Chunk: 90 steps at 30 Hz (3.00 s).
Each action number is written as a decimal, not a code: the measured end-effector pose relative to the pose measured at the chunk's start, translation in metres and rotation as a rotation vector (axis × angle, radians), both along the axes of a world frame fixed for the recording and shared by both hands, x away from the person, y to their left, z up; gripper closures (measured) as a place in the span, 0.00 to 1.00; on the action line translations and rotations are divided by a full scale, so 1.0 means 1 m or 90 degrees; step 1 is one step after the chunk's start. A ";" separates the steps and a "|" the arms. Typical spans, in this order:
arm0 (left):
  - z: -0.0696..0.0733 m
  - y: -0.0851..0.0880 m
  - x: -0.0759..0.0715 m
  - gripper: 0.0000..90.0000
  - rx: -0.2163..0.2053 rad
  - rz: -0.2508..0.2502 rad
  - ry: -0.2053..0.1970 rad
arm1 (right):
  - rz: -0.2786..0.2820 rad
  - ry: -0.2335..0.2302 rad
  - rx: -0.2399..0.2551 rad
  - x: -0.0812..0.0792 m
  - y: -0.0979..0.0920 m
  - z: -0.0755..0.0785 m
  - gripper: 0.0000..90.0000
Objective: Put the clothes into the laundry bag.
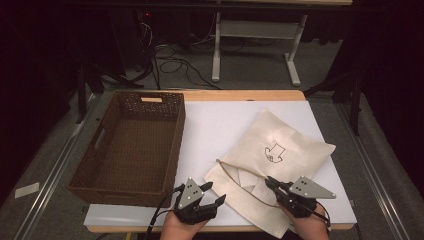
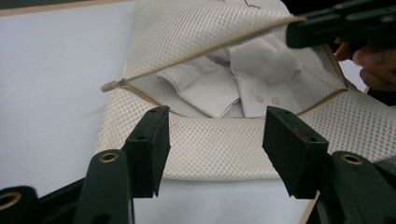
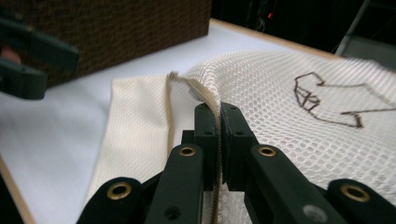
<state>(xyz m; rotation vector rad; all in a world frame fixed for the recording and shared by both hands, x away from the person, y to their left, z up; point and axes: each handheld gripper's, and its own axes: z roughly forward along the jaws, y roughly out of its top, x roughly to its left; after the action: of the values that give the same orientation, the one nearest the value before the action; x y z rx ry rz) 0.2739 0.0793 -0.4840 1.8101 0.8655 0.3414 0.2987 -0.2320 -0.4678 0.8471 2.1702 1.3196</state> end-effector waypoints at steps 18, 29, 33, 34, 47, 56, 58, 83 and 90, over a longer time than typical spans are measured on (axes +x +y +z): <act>-0.025 -0.023 0.013 0.43 0.087 -0.013 0.036 | 0.046 0.138 -0.161 0.006 0.025 -0.042 0.91; -0.018 -0.017 0.009 0.43 0.067 -0.007 0.021 | 0.093 0.129 -0.101 -0.003 0.029 -0.030 0.67; -0.016 -0.015 0.009 0.43 0.065 0.001 0.013 | 0.098 0.116 -0.063 -0.005 0.026 -0.021 0.66; -0.016 -0.015 0.009 0.43 0.062 0.003 0.014 | 0.101 0.112 -0.051 -0.005 0.025 -0.018 0.66; -0.015 -0.012 0.011 0.43 0.061 0.017 0.009 | 0.016 0.057 0.001 0.001 -0.003 0.000 0.62; -0.011 -0.017 0.017 0.39 0.053 0.023 0.005 | -0.117 0.033 0.008 0.004 -0.036 0.001 0.42; -0.011 -0.020 0.021 0.37 0.052 0.026 0.003 | -0.153 0.027 0.010 0.002 -0.045 0.001 0.36; -0.006 -0.031 0.053 0.39 0.029 0.029 0.019 | -0.202 0.189 -0.054 -0.014 -0.073 -0.043 0.93; -0.013 -0.029 0.063 0.41 0.050 0.044 0.033 | -0.226 0.152 -0.069 -0.014 -0.080 -0.036 0.97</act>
<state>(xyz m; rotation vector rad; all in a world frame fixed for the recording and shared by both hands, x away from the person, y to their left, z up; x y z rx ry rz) 0.3365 0.0504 -0.4974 1.8715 0.9641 0.3792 0.2844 -0.3120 -0.5042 1.3287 2.1130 0.9577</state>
